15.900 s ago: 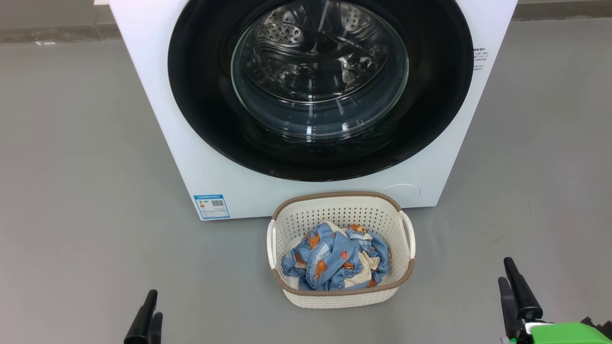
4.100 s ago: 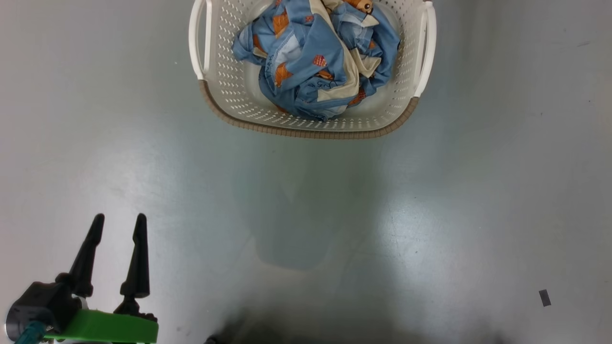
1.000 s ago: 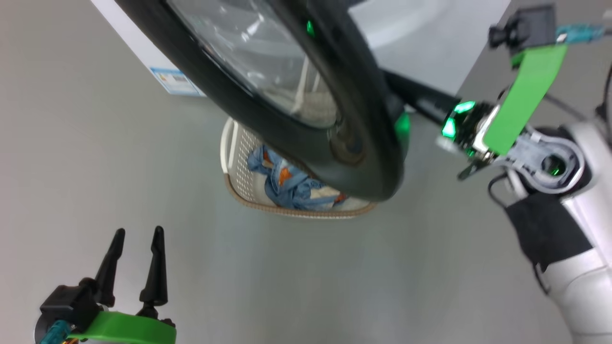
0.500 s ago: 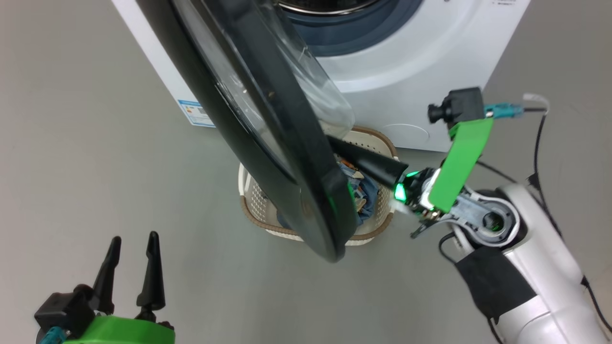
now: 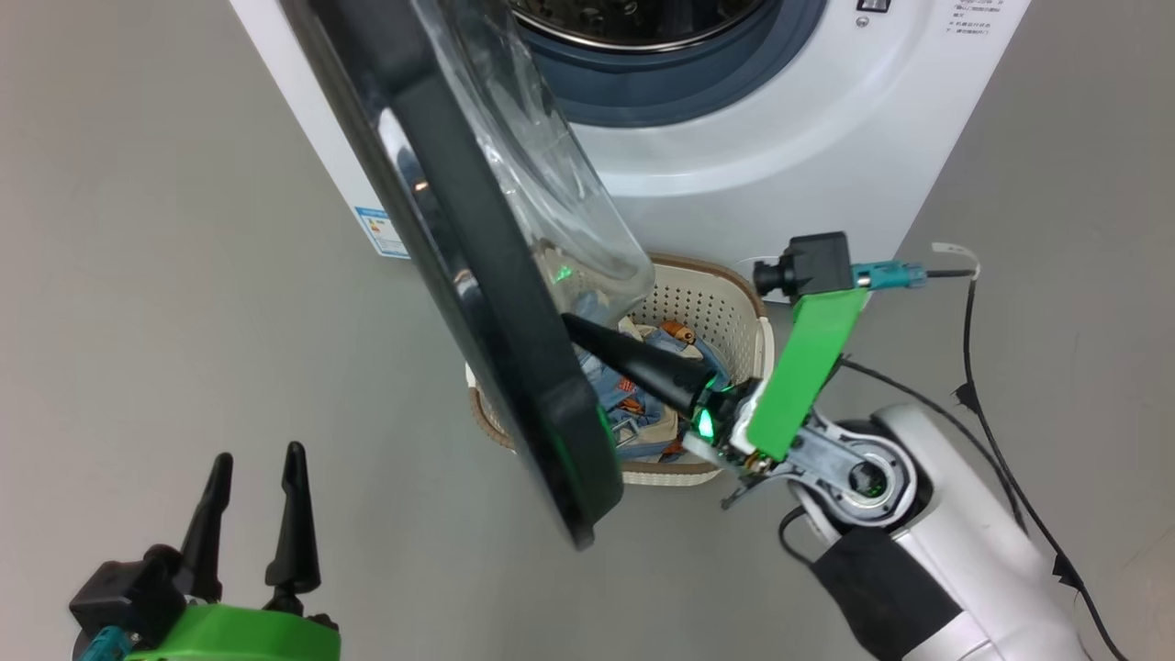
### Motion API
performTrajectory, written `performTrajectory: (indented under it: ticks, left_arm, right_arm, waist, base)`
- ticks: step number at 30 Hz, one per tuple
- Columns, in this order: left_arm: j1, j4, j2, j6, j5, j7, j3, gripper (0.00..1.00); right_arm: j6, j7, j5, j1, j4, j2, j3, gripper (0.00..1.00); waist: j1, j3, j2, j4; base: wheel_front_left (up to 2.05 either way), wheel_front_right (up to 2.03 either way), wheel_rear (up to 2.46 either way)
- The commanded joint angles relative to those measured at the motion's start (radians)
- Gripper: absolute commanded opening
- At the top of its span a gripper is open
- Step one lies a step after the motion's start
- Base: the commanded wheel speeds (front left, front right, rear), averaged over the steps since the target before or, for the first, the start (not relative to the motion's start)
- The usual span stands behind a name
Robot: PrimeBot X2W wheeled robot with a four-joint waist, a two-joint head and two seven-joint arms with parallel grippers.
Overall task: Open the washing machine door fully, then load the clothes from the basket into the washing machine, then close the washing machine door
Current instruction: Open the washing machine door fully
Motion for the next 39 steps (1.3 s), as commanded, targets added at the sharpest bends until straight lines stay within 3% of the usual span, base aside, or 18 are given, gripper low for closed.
performTrajectory:
  ticks: [1,11,21,33,39]
  left_arm:
    - [-0.003,-0.029,0.014,-0.002,-0.007,-0.006,0.028,1.0]
    - [0.002,-0.03,0.014,-0.002,-0.004,-0.006,0.014,1.0]
    - [0.024,-0.03,0.014,-0.002,0.004,-0.006,0.018,1.0]
    - [0.037,-0.029,0.014,-0.002,0.014,-0.006,0.025,1.0]
    - [0.041,-0.03,0.014,-0.002,0.019,-0.006,0.043,1.0]
  right_arm:
    - [0.007,-0.017,-0.019,0.012,-0.018,0.038,0.043,0.0]
    - [0.007,-0.119,0.031,0.01,-0.012,0.042,0.189,0.0]
    - [0.007,-0.196,0.059,0.022,0.0,0.042,0.266,0.0]
    - [0.007,-0.234,0.067,0.045,0.01,0.042,0.276,0.0]
    - [0.007,-0.267,0.004,0.067,-0.019,0.032,0.227,0.0]
  waist:
    - [0.0,-0.001,0.0,-0.001]
    - [0.0,-0.031,0.0,0.002]
    - [0.0,-0.071,0.0,-0.008]
    - [0.0,-0.102,0.0,-0.029]
    - [0.0,-0.116,0.0,-0.043]
  base:
    - [0.0,0.0,0.0]
    - [0.0,0.0,0.0]
    - [0.0,0.0,0.0]
    - [0.0,0.0,0.0]
    - [0.0,0.0,0.0]
